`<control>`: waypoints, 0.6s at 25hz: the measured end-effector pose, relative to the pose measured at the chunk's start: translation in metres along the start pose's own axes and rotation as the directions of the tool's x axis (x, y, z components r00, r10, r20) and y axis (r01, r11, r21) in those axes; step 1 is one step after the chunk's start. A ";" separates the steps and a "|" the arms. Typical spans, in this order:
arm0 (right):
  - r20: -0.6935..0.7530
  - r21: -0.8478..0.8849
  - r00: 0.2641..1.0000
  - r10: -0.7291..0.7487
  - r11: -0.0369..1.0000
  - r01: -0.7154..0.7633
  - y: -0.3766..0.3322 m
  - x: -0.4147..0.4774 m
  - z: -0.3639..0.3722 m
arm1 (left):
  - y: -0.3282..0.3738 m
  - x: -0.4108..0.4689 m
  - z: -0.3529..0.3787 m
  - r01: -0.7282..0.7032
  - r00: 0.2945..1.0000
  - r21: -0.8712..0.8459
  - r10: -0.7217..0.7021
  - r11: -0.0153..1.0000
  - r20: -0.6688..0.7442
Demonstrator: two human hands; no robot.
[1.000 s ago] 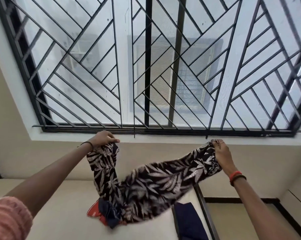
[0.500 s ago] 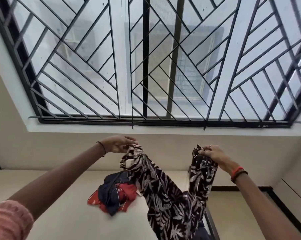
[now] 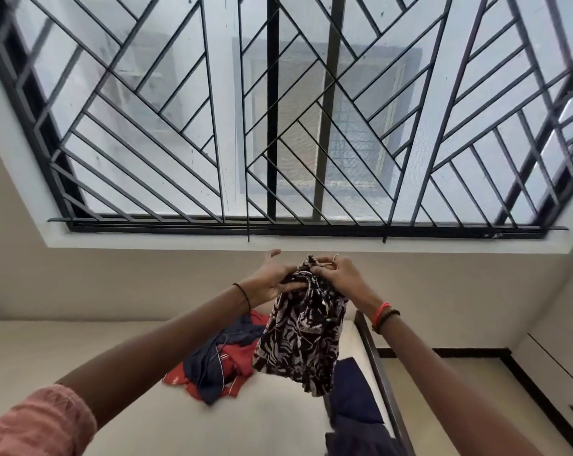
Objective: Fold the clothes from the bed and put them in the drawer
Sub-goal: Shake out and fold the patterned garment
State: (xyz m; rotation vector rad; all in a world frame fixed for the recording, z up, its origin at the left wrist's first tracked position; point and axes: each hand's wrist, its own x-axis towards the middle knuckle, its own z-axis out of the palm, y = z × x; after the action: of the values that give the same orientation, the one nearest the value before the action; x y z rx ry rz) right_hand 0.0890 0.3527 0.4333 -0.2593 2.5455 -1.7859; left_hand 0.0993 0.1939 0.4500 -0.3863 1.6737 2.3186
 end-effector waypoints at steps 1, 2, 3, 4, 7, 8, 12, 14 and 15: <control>0.007 -0.025 1.000 -0.022 0.999 0.022 -0.004 -0.001 0.003 | 0.000 -0.001 0.001 0.002 1.000 -0.015 -0.002 1.000 -0.016; 0.028 -0.052 0.999 -0.042 0.998 0.043 -0.007 -0.003 0.004 | 0.000 -0.002 0.001 0.003 1.000 -0.025 -0.003 1.000 -0.031; 0.073 -0.070 0.995 -0.063 0.995 0.068 -0.009 -0.005 0.005 | 0.000 -0.002 0.001 0.000 0.999 -0.030 -0.001 1.000 -0.038; 0.139 -0.076 0.987 -0.078 0.993 0.089 -0.012 -0.008 0.006 | 0.000 -0.002 0.000 -0.005 0.999 -0.025 0.003 1.000 -0.047; 0.267 -0.170 0.959 -0.099 0.974 0.148 -0.012 -0.013 0.010 | -0.003 -0.003 -0.001 -0.021 0.998 -0.046 0.019 0.999 -0.056; 0.263 -0.243 0.958 -0.110 0.954 0.176 -0.010 -0.012 0.014 | -0.004 -0.004 -0.001 -0.022 0.998 -0.071 0.018 0.997 -0.055; 0.232 -0.387 0.961 -0.150 0.892 0.233 -0.004 -0.012 0.024 | -0.007 -0.003 -0.008 0.000 0.999 -0.061 -0.003 0.998 -0.038; 0.230 -0.326 0.964 -0.131 0.923 0.203 -0.005 -0.014 0.022 | -0.002 -0.003 -0.024 0.005 1.000 0.057 -0.006 0.998 0.016; 0.216 -0.313 0.968 -0.125 0.931 0.190 -0.005 -0.015 0.022 | 0.000 -0.003 -0.033 -0.016 0.998 0.172 0.006 0.985 0.060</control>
State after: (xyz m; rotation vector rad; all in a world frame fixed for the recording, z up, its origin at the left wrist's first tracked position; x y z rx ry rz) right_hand 0.1073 0.3330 0.4290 -0.6293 2.7330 -1.2810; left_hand 0.1039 0.1621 0.4413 -0.2709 1.8342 2.1488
